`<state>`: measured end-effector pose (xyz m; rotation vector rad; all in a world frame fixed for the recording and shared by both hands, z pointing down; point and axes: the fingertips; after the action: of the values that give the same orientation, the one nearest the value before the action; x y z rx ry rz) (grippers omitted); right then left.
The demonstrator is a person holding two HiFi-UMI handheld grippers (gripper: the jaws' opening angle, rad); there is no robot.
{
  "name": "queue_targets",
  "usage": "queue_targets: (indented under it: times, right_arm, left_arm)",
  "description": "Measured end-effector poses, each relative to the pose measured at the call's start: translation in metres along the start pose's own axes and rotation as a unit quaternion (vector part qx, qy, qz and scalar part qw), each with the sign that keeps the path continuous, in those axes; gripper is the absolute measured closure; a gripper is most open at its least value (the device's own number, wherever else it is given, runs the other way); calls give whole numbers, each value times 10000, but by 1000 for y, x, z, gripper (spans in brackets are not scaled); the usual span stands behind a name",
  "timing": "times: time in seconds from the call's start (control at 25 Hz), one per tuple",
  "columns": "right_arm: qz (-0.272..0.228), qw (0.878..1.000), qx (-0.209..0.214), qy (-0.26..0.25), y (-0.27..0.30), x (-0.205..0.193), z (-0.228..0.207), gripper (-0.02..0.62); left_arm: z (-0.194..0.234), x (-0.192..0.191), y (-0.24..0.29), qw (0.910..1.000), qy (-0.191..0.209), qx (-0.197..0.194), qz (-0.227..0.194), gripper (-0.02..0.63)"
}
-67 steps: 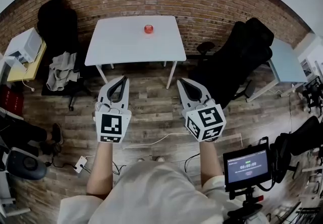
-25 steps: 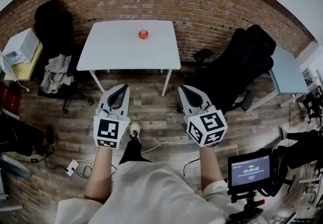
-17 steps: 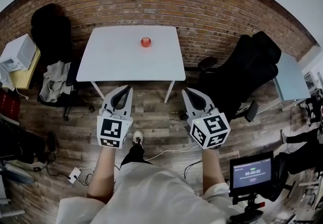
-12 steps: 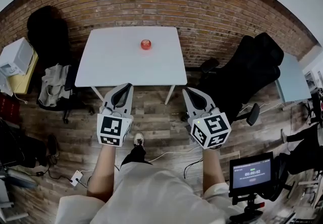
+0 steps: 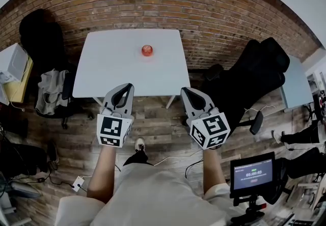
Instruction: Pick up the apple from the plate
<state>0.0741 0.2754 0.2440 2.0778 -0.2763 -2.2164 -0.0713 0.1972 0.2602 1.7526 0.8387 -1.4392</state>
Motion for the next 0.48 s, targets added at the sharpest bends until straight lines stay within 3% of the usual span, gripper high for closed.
queue_targets:
  times: [0.48]
  right_arm:
    - [-257,9984,496,-121,62,12,28,590]
  left_arm:
    - [52,-15,22,9999,24,-37,146,600]
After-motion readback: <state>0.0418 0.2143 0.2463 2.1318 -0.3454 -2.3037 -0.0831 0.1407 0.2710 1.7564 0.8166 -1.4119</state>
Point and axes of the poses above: the fingertips, and each gripper's own axes: y forward along the fingers, z to its left, x out of its top, and after that the axes turned 7 degrees about -x, right-handed
